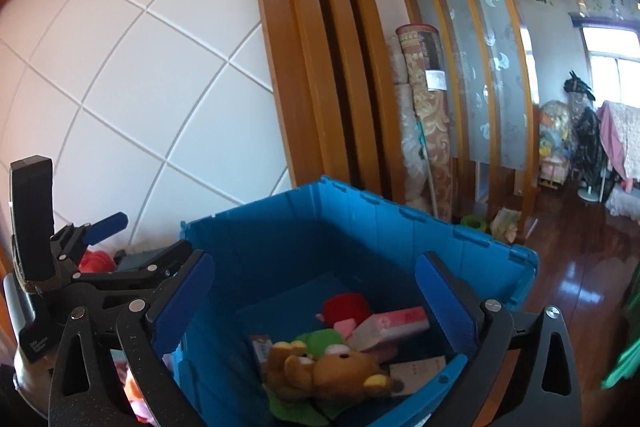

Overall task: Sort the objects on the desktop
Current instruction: 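Return both tools to the pile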

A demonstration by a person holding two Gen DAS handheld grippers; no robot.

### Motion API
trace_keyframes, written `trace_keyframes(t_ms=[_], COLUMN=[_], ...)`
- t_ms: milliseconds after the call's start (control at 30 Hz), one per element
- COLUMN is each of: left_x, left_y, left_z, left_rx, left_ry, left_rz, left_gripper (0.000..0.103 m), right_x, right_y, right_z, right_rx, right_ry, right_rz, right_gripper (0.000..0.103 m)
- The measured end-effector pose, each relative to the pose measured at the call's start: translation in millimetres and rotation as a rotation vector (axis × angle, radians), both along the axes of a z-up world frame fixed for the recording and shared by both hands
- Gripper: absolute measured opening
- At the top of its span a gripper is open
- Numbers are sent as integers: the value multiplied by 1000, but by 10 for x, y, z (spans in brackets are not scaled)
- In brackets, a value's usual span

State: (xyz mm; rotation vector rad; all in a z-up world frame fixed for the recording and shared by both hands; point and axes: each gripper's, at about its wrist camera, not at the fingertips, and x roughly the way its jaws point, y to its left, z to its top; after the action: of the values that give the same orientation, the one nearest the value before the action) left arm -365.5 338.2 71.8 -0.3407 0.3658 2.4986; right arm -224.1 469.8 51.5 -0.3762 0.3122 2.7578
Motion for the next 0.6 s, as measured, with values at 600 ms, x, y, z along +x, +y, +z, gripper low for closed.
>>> trace_keyframes(t_ms=[600], left_x=[107], left_y=[-511], left_z=[-217], left_rx=[44], left_ry=[-19], left_rz=[151], left_gripper=[99], right_x=[24], right_y=[-143], right_z=[-75], right_rx=[-10], right_ry=[1], right_rz=[86], right_gripper=[103])
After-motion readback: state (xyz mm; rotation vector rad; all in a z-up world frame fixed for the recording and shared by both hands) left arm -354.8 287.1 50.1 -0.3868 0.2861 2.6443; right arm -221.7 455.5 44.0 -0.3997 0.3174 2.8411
